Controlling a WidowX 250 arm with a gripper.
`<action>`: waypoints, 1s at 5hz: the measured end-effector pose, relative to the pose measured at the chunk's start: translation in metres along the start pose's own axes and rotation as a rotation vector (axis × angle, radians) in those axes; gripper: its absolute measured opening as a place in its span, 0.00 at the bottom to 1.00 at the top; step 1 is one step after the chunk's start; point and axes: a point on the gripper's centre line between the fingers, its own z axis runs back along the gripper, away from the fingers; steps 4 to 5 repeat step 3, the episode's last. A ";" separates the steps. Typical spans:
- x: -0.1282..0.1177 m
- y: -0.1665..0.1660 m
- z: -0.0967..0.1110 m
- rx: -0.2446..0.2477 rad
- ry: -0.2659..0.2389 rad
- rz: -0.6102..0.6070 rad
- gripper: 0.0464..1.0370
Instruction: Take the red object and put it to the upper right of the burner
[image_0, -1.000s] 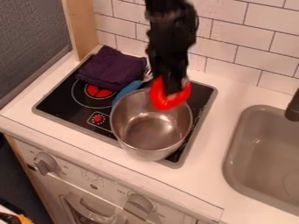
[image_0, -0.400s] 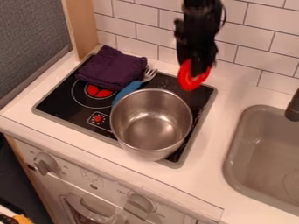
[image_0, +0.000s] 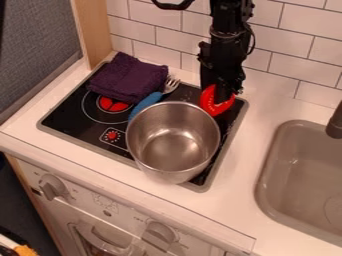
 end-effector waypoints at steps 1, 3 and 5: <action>-0.006 0.000 -0.005 -0.024 -0.005 0.030 0.86; -0.010 0.010 0.082 0.032 -0.165 0.200 0.96; -0.010 0.010 0.082 0.032 -0.165 0.200 0.96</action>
